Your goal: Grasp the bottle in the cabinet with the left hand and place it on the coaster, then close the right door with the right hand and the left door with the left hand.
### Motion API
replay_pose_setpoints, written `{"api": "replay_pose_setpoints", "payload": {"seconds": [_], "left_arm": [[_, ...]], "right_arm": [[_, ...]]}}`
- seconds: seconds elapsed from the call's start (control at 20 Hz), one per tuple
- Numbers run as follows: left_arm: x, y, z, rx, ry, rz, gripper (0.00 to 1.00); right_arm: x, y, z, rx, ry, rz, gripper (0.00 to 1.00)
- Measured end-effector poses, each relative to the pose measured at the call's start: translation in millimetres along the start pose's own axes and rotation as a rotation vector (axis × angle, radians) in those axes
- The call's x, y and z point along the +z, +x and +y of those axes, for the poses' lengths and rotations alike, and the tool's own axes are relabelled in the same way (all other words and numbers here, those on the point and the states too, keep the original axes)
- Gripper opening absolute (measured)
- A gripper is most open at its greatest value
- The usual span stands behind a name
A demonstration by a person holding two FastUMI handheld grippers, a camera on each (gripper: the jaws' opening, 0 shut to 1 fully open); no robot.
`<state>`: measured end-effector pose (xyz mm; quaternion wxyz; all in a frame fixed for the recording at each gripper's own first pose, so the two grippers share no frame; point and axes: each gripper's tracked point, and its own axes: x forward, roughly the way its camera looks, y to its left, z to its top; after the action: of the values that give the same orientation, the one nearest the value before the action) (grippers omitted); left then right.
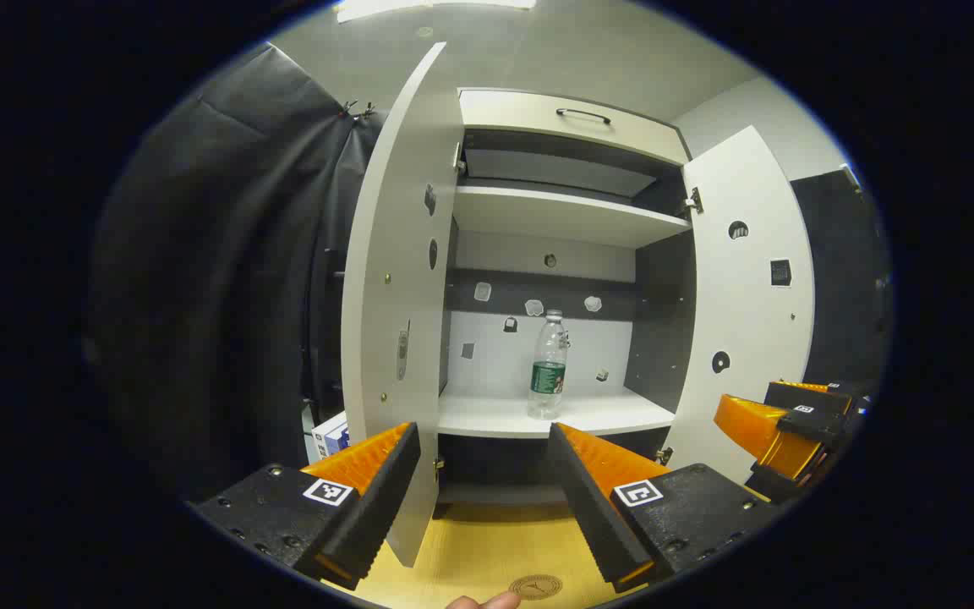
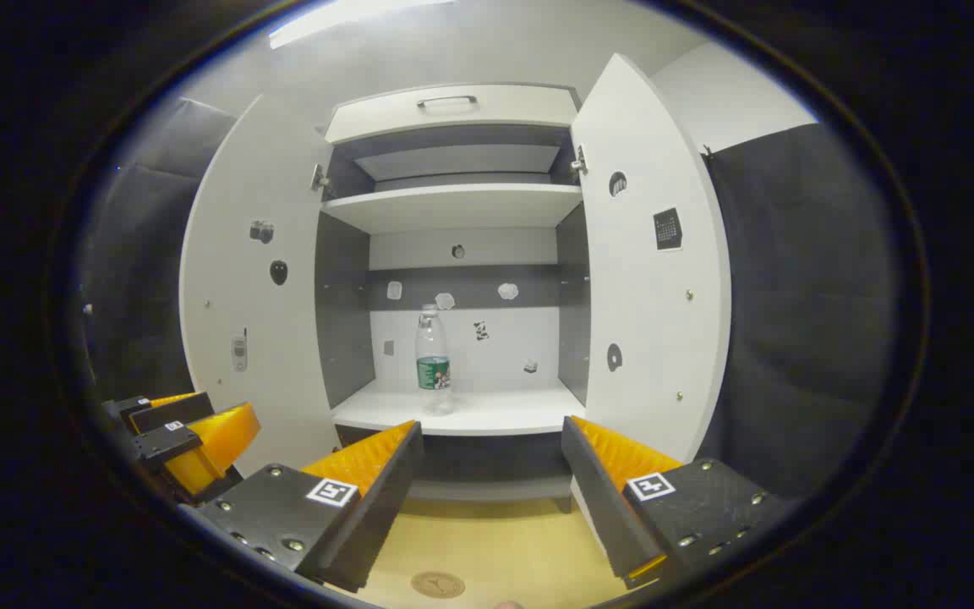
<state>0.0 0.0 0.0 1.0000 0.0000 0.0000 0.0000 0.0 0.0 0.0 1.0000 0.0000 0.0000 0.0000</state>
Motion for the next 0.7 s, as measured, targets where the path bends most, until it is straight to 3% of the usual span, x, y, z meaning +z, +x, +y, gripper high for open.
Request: {"api": "replay_pose_setpoints", "payload": {"seconds": [0.05, 0.55, 0.6, 0.7], "left_arm": [[2.4, 0.4, -2.9, -0.002, 0.009, -0.004, 0.96], [17.5, 0.9, -6.5, 0.009, 0.021, -0.041, 0.96], [16.6, 1.2, -5.9, 0.010, 0.022, -0.041, 0.96], [16.0, 2.8, -6.4, 0.010, 0.020, -0.037, 0.96]], "right_arm": [[-0.4, 0.7, -0.7, -0.004, 0.000, 0.002, 1.00], [-0.9, 10.0, -9.4, -0.013, -0.013, 0.004, 1.00], [-1.3, 11.1, -8.7, -0.011, -0.013, 0.004, 0.96], [-1.5, 12.6, -9.8, -0.013, -0.016, 0.004, 1.00]]}}
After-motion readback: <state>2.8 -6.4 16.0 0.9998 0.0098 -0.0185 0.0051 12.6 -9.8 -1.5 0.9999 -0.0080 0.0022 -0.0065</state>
